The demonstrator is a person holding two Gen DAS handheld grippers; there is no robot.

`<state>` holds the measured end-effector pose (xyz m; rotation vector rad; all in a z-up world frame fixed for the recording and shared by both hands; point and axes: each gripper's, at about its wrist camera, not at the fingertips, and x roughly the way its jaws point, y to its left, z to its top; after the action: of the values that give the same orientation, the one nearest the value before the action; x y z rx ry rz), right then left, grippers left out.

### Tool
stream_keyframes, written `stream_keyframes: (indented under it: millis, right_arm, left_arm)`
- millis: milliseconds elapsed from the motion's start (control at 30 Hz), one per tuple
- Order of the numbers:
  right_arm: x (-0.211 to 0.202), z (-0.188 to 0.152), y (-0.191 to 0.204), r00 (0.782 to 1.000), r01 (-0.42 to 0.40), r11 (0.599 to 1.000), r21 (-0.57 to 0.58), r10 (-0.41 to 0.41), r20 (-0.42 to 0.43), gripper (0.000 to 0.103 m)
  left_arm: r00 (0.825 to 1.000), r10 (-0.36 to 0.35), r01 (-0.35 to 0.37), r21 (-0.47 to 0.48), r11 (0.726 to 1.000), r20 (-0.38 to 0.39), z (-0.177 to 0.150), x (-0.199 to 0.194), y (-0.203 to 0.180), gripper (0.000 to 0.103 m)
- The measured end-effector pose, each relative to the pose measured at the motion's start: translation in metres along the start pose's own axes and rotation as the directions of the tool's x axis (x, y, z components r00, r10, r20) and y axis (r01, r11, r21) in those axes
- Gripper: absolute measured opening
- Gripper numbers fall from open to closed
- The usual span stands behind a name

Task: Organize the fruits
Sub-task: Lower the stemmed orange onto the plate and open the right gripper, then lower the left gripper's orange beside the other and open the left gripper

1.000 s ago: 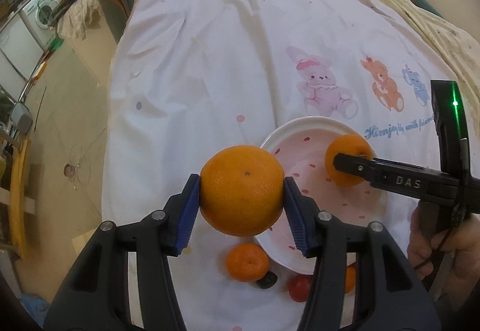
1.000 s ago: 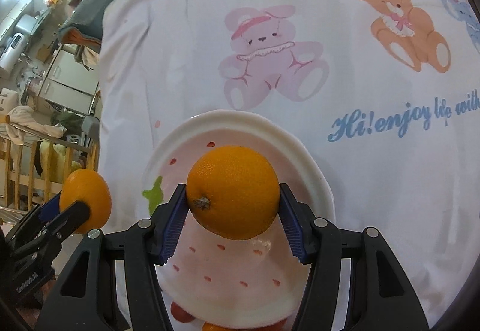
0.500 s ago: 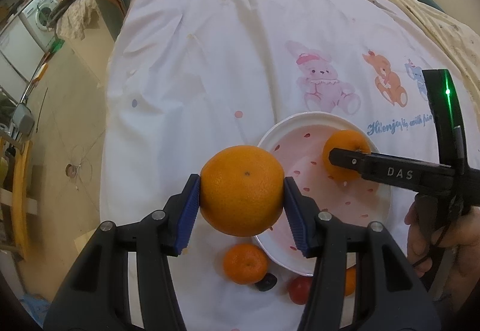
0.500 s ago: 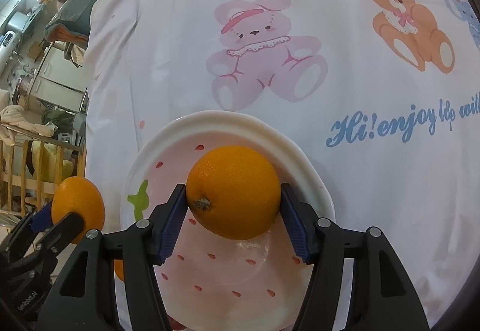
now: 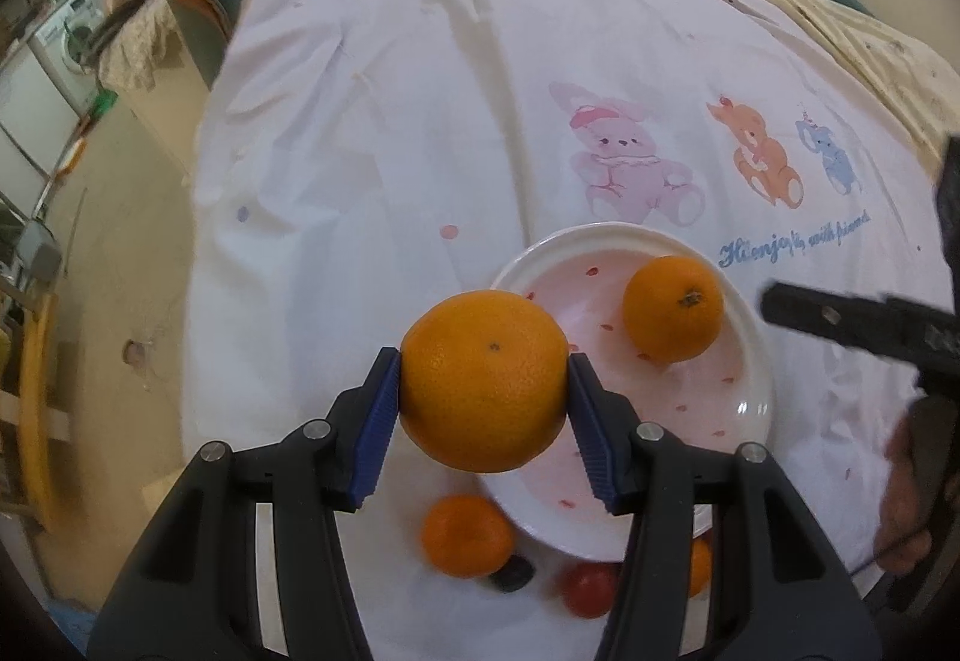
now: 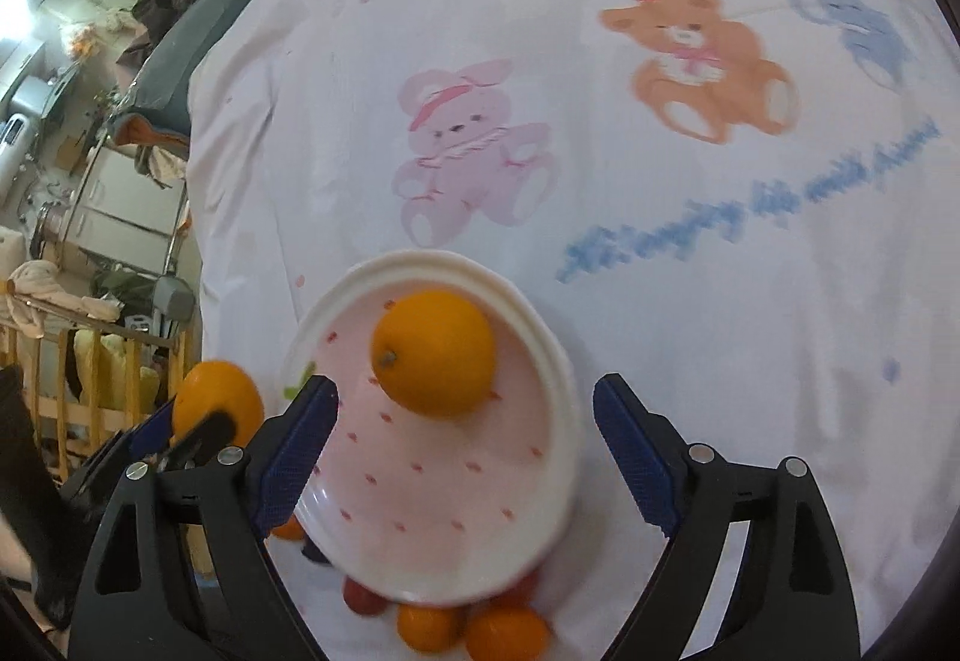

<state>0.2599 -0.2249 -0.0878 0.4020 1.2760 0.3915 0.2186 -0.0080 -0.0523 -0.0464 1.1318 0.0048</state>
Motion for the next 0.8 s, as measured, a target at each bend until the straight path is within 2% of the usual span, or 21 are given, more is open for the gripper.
stream_keyframes:
  millis: [167,300,433,633,800]
  right_arm:
    - [-0.034,-0.016,-0.022,0.999,-0.017,0.996,0.084,0.014,0.032,0.090]
    - [-0.052,-0.029,-0.037,0.998,-0.026,0.990,0.141,0.017,0.062,0.090]
    - [-0.058,-0.033,-0.048,0.997,-0.028,0.981,0.190,0.013,0.078,0.090]
    - [-0.054,-0.032,-0.049,0.998,-0.016,0.981,0.192,0.003,0.065,0.090]
    - [-0.054,-0.031,-0.041,0.997,0.009,0.989,0.146,-0.019,0.071,0.090]
  left_arm:
    - [1.000,-0.013,0.012,0.028,1.000,0.018,0.004,0.005,-0.012,0.050]
    - [1.000,-0.028,0.028,0.015,0.999,-0.003,0.006,0.017,-0.014,0.050]
    - [0.996,-0.075,0.075,0.007,0.997,-0.040,0.007,0.035,-0.019,0.050]
    - [0.994,-0.099,0.100,0.027,0.995,-0.049,0.013,0.053,-0.034,0.050]
    - [0.993,-0.108,0.108,0.014,0.994,-0.050,0.014,0.066,-0.033,0.053]
